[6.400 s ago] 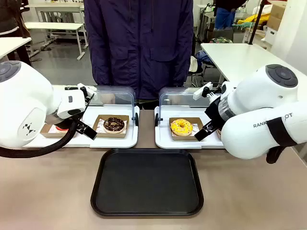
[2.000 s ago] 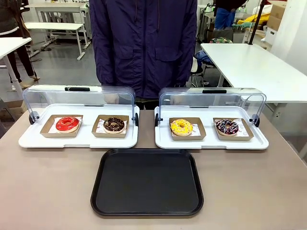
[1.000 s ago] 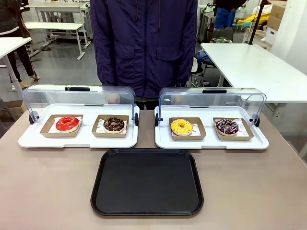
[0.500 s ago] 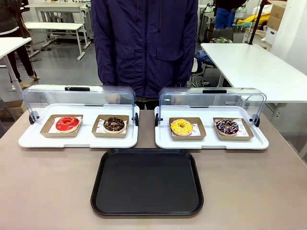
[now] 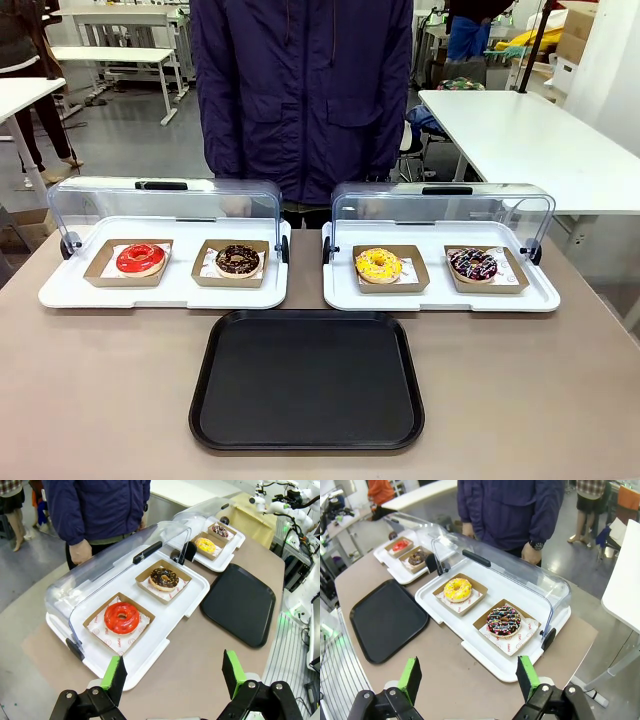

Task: Move the third donut from the left to the tray.
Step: Pick up the Paper togo box containing the Donut indicated by the person and place it on the Handle tray.

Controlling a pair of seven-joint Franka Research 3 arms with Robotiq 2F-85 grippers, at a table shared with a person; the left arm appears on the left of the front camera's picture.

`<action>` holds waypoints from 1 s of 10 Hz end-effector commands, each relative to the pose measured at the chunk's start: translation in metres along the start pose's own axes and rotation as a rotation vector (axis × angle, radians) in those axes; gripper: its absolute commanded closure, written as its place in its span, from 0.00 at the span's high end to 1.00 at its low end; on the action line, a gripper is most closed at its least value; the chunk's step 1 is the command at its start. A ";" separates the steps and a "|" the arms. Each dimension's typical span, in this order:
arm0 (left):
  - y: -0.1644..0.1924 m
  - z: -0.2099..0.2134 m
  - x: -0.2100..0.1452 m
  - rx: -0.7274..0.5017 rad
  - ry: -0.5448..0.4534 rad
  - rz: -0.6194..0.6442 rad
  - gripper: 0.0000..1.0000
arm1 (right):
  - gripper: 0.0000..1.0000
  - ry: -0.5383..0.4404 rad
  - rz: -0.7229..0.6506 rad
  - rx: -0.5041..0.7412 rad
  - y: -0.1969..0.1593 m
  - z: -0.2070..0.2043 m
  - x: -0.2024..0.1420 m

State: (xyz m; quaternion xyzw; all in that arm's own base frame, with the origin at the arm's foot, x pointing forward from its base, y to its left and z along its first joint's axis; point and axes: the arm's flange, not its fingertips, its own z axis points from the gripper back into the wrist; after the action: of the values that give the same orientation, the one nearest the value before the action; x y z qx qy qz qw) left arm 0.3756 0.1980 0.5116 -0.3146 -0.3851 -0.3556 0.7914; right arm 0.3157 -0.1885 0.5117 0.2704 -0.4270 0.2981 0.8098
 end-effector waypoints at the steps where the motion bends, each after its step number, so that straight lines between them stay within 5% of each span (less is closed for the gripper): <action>1: -0.002 0.000 0.001 -0.009 -0.009 -0.011 1.00 | 1.00 -0.027 0.024 0.004 -0.003 0.000 0.003; 10: -0.002 0.000 0.001 -0.009 -0.009 -0.011 1.00 | 1.00 -0.027 0.024 0.004 -0.003 0.000 0.003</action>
State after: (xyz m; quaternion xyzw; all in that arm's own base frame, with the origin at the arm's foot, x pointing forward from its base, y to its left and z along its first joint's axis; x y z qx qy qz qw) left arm 0.3755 0.1980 0.5116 -0.3147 -0.3850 -0.3556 0.7914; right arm 0.3156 -0.1884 0.5117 0.2702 -0.4268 0.2981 0.8099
